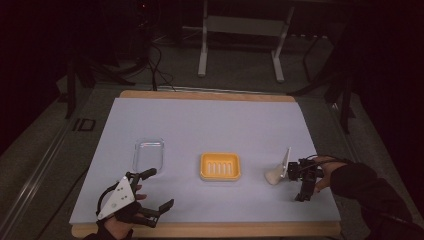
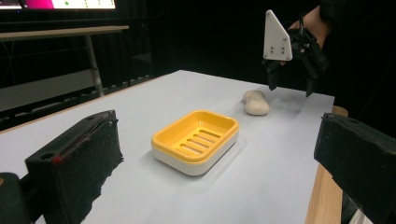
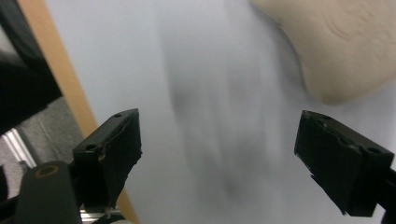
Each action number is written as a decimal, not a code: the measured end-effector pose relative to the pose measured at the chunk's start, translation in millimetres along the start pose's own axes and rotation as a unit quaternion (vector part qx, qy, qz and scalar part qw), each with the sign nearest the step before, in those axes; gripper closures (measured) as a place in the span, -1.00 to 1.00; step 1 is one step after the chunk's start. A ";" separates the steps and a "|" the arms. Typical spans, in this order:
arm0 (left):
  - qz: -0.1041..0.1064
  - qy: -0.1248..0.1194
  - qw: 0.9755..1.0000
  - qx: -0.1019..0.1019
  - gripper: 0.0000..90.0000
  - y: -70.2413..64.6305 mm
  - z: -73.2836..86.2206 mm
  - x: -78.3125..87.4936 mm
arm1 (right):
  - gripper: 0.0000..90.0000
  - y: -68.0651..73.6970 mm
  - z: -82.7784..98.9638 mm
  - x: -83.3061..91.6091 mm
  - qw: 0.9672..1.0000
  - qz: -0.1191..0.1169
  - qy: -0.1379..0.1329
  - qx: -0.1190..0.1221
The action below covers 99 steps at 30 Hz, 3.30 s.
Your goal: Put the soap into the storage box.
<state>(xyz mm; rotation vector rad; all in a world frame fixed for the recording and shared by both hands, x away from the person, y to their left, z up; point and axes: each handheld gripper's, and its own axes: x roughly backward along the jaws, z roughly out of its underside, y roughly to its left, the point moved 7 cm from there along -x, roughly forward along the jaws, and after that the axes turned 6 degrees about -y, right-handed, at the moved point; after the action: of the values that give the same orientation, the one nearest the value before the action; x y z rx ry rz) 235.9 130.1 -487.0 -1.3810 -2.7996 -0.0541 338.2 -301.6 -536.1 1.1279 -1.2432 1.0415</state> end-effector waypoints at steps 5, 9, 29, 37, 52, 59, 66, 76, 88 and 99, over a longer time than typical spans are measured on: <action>-0.002 0.003 1.000 -0.001 -0.98 0.2 1.0 -0.2 | -0.63 -13.2 5.5 1.3 1.000 0.022 -0.020 0.011; -0.006 0.002 1.000 0.000 -0.98 0.4 1.1 0.3 | -0.63 -21.6 8.9 0.3 0.999 0.027 -0.027 0.012; -0.012 0.002 1.000 0.002 -0.98 -2.2 1.3 4.6 | -0.58 -50.1 -11.7 5.5 0.996 0.060 -0.055 0.045; -0.009 0.000 1.000 0.004 -0.98 -3.6 0.7 5.1 | -0.57 -47.3 -30.0 3.9 0.993 0.066 -0.068 0.076; -0.005 0.001 1.000 0.005 -0.98 -4.4 1.1 4.6 | -0.49 -33.1 -48.5 -2.6 0.987 0.053 -0.094 0.122; -0.004 0.001 1.000 0.005 -0.98 -4.6 1.3 4.4 | -0.48 -33.4 -51.2 -15.2 0.988 0.044 -0.082 0.125; -0.004 0.002 1.000 0.006 -0.98 -4.4 1.6 4.3 | -0.38 -33.3 -52.4 -25.1 0.987 0.045 -0.076 0.134; -0.004 0.001 1.000 0.007 -0.98 -4.1 1.5 4.4 | -0.10 -33.1 -52.0 -29.8 0.988 0.021 -0.072 0.137; -0.004 0.000 1.000 0.007 -0.98 -4.1 1.4 4.5 | -0.08 -34.3 -54.5 -27.8 0.994 0.006 -0.071 0.088; -0.004 0.000 1.000 0.007 -0.98 -4.0 1.0 4.9 | -0.07 -34.5 -56.5 -11.7 0.990 -0.003 -0.125 0.065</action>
<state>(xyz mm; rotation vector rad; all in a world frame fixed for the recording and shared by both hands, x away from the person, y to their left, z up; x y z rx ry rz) 229.7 131.6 -487.9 -1.3673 -2.8009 -0.0355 380.5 -251.1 -549.6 1.3963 -1.3822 1.0106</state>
